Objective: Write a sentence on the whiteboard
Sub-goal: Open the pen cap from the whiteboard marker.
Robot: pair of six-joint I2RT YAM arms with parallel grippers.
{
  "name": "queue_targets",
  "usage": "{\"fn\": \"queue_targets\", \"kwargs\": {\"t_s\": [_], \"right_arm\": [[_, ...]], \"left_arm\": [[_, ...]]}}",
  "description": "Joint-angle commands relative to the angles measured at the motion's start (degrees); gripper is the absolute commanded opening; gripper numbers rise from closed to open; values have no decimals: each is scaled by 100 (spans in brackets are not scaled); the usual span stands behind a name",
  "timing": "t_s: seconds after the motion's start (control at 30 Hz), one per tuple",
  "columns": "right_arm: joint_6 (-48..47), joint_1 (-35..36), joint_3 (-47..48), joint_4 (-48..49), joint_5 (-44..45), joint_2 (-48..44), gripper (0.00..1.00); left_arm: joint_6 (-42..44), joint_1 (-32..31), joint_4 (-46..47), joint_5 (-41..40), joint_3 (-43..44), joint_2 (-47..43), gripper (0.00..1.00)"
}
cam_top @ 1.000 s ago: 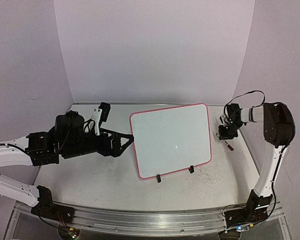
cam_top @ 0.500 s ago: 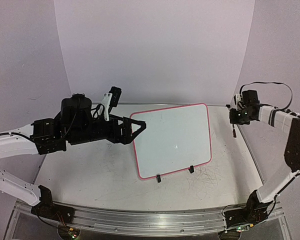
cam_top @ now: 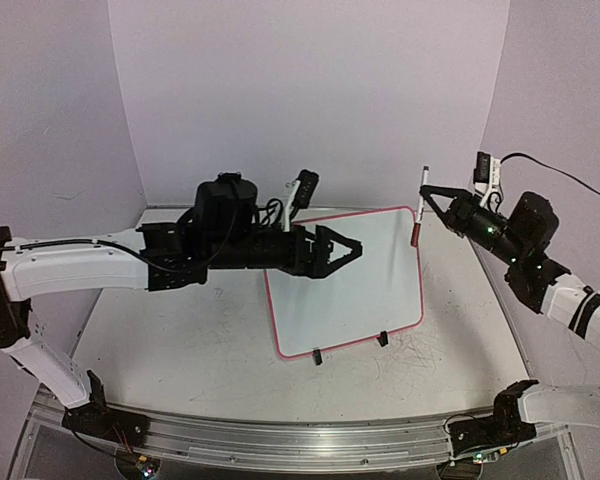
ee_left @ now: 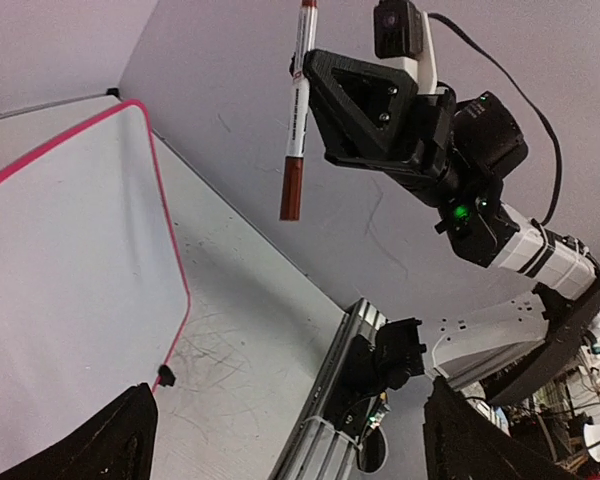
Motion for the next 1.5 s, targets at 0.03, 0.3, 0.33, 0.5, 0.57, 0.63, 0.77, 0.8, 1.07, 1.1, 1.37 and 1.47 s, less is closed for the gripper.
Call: {"fn": "queue_targets", "kwargs": {"t_s": [0.03, 0.3, 0.33, 0.5, 0.57, 0.63, 0.77, 0.8, 1.07, 1.1, 1.37, 1.47], "right_arm": [[1539, 1176, 202, 1621, 680, 185, 0], [2417, 1732, 154, 2330, 1008, 482, 0], [2443, 1765, 146, 2304, 1099, 462, 0], [2385, 1807, 171, 1991, 1338, 299, 0], [2369, 1806, 156, 1881, 1392, 235, 0], [2379, 1807, 118, 1858, 1385, 197, 0], [2417, 1807, 26, 1850, 1405, 121, 0], [2417, 1811, 4, 1846, 1421, 99, 0], [2280, 1815, 28, 1656, 1418, 32, 0], [2262, 1821, 27, 1633, 1426, 26, 0], [2216, 1865, 48, 1607, 1482, -7, 0], [2212, 1878, 71, 1606, 1470, 2, 0]], "left_arm": [[-198, -60, 684, 629, 870, 716, 90], [-311, -137, 1657, 233, 794, 1041, 86], [-311, -158, 1752, 235, 838, 1100, 85], [-95, -337, 1938, 106, 1065, 1317, 79], [-47, -394, 1939, -79, 1114, 1361, 76], [-76, -414, 1959, -213, 1127, 1371, 72], [-86, -440, 1985, -418, 1162, 1369, 61], [-82, -447, 1991, -431, 1179, 1373, 58], [-33, -489, 2001, -464, 1289, 1339, 64], [-12, -488, 2001, -474, 1307, 1326, 61], [19, -492, 2001, -510, 1280, 1300, 35], [-23, -489, 2001, -552, 1188, 1240, 29]]}}
